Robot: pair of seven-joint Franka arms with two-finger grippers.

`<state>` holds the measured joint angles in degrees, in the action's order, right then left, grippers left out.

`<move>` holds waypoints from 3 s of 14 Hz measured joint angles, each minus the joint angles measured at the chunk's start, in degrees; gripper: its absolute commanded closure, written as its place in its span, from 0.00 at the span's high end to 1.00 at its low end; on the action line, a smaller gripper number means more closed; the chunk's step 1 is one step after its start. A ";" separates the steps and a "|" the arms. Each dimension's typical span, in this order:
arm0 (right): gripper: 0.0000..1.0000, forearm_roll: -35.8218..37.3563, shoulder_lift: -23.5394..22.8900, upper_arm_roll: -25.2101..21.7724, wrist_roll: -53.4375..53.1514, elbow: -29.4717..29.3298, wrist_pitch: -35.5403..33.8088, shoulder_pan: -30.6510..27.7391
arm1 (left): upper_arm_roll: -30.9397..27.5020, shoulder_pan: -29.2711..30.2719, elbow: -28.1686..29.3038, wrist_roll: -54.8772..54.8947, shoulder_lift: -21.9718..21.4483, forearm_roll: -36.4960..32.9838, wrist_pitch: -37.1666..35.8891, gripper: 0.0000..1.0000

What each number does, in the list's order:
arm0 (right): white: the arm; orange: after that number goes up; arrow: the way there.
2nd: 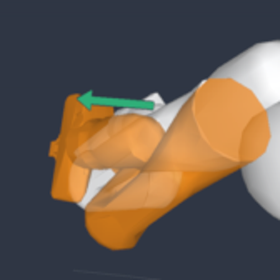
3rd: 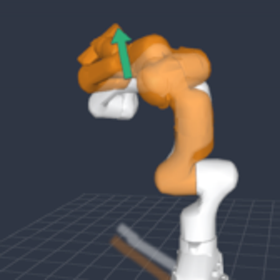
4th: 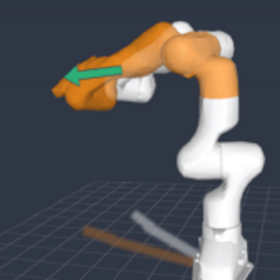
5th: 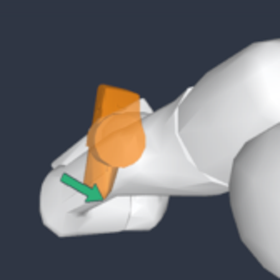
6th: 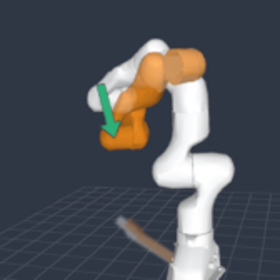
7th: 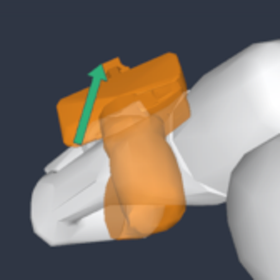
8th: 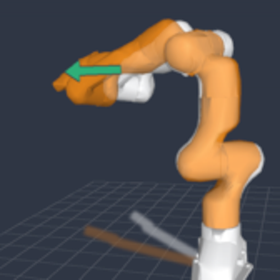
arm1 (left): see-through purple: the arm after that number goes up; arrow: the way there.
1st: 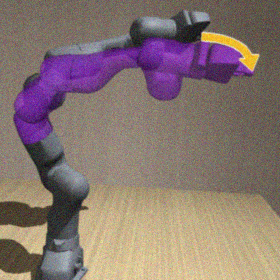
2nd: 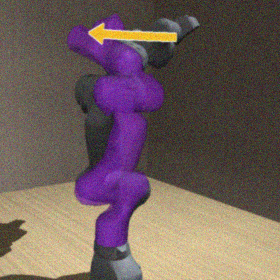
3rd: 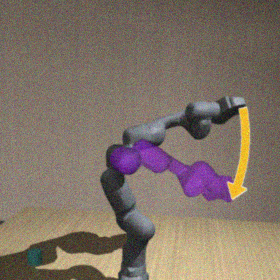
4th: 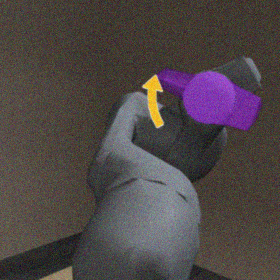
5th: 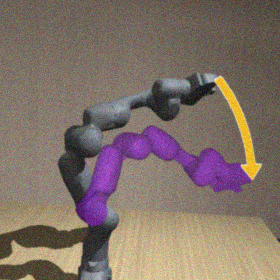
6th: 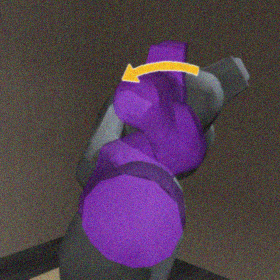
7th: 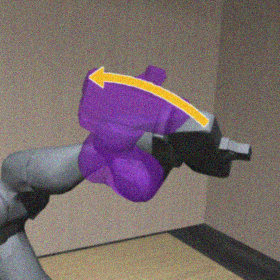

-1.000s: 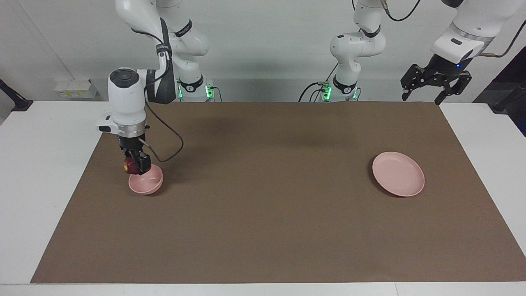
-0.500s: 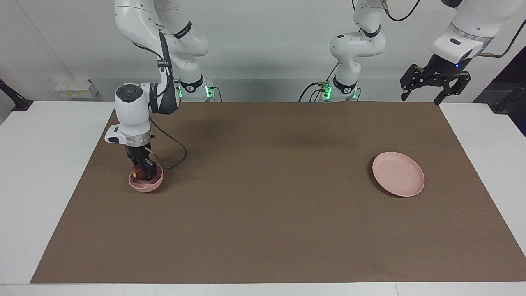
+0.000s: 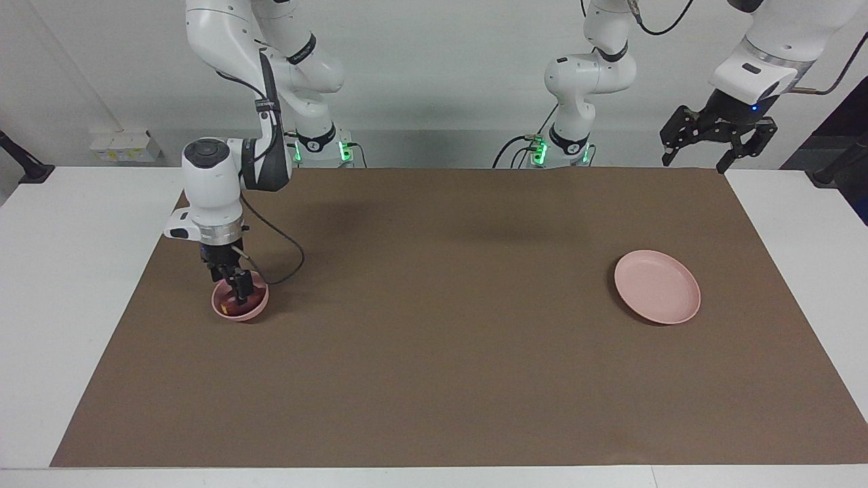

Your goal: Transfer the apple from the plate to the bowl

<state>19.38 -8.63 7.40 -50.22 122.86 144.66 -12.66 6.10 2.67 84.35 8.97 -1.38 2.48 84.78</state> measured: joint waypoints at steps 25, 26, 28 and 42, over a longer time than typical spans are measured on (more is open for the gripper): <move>1.00 -19.19 10.43 2.53 44.42 -27.41 -53.07 2.35 | 0.22 0.00 -0.03 0.03 0.11 -0.60 0.21 1.00; 1.00 -19.19 11.37 2.53 44.43 -27.42 -55.07 2.47 | 0.23 0.00 -0.04 0.03 0.11 -0.60 0.23 1.00; 1.00 -19.25 12.77 2.32 44.44 -27.47 -57.99 2.46 | 0.26 0.00 -0.05 0.03 0.11 -0.60 0.35 1.00; 1.00 -19.33 10.18 1.99 44.61 -36.57 -67.30 2.44 | 0.34 0.00 -0.06 0.03 0.07 -0.60 1.05 1.00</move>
<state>0.04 1.55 9.39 -5.61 86.29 77.37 -10.22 6.45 2.66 84.29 9.00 -1.31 1.88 85.83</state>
